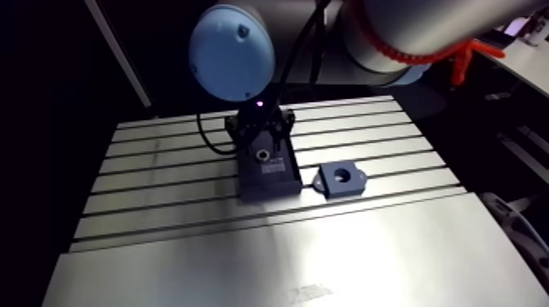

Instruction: Pick up the bearing and press it into the housing until flush.

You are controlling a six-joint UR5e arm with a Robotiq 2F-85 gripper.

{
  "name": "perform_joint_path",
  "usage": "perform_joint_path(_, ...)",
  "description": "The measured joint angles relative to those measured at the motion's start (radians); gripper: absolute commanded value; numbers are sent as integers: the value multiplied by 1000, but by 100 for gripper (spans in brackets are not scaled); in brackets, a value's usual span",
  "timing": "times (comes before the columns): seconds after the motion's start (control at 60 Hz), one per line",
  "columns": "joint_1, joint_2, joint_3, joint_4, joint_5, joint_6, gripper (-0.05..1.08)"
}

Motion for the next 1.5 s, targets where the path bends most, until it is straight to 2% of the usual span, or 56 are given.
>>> perform_joint_path(0.35,1,7,-1,0,0,0,40)
perform_joint_path(0.45,1,8,-1,0,0,0,44)
perform_joint_path(1.5,3,9,1,0,0,1,51)
